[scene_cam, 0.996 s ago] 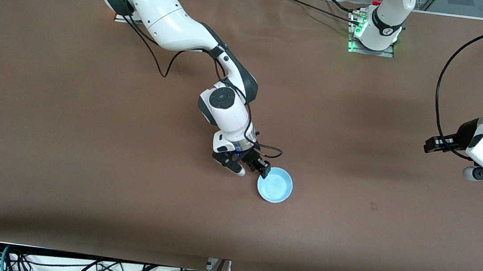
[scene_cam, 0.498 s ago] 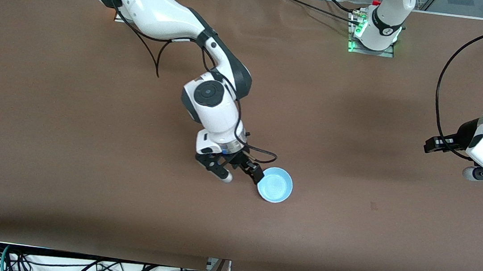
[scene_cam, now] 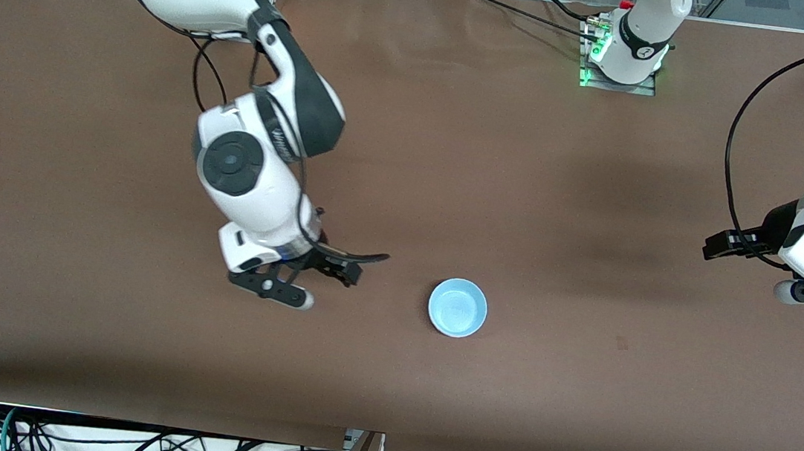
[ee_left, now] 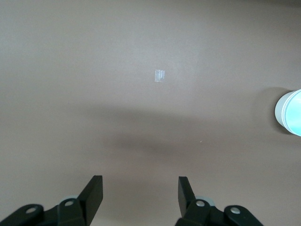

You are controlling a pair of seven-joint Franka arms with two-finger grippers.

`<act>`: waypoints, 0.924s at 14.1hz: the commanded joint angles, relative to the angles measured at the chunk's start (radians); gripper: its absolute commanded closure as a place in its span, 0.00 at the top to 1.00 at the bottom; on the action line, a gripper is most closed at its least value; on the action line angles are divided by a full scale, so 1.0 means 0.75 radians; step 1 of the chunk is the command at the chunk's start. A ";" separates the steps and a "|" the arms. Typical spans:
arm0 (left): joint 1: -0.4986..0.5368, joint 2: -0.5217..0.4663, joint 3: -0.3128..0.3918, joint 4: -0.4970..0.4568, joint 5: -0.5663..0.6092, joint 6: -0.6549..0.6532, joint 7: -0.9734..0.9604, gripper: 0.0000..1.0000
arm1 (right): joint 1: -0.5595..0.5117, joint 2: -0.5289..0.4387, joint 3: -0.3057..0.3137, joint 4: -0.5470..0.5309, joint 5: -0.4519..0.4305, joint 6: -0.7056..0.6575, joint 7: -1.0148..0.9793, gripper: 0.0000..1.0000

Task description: Stack pink and blue bowls on white bowl

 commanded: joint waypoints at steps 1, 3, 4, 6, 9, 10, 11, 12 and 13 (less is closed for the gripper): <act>0.014 -0.029 0.000 -0.029 -0.016 0.013 0.162 0.78 | -0.129 -0.305 0.006 -0.250 0.033 -0.241 -0.296 1.00; 0.016 -0.029 0.005 -0.027 -0.014 0.011 0.191 0.84 | -0.207 -0.566 -0.018 -0.505 0.033 -0.298 -0.493 1.00; 0.016 -0.027 0.005 -0.025 -0.014 0.013 0.191 0.90 | -0.215 -0.697 -0.051 -0.642 0.033 -0.296 -0.545 1.00; 0.014 -0.025 0.007 -0.006 -0.008 0.013 0.197 1.00 | -0.217 -0.911 -0.131 -0.849 0.031 -0.298 -0.661 1.00; 0.016 0.013 0.007 0.086 -0.006 0.005 0.201 1.00 | -0.219 -1.016 -0.233 -0.905 0.031 -0.383 -0.780 1.00; 0.022 0.022 0.009 0.090 -0.004 0.009 0.201 1.00 | -0.219 -1.026 -0.255 -0.903 0.033 -0.394 -0.809 1.00; 0.020 0.030 0.009 0.090 -0.006 0.011 0.199 1.00 | -0.219 -1.032 -0.270 -0.903 0.033 -0.404 -0.874 1.00; 0.018 0.036 0.009 0.110 -0.004 0.011 0.199 1.00 | -0.219 -1.048 -0.280 -0.905 0.033 -0.422 -0.921 1.00; 0.018 0.048 0.007 0.125 -0.001 0.011 0.201 1.00 | -0.219 -1.059 -0.296 -0.907 0.035 -0.437 -0.928 1.00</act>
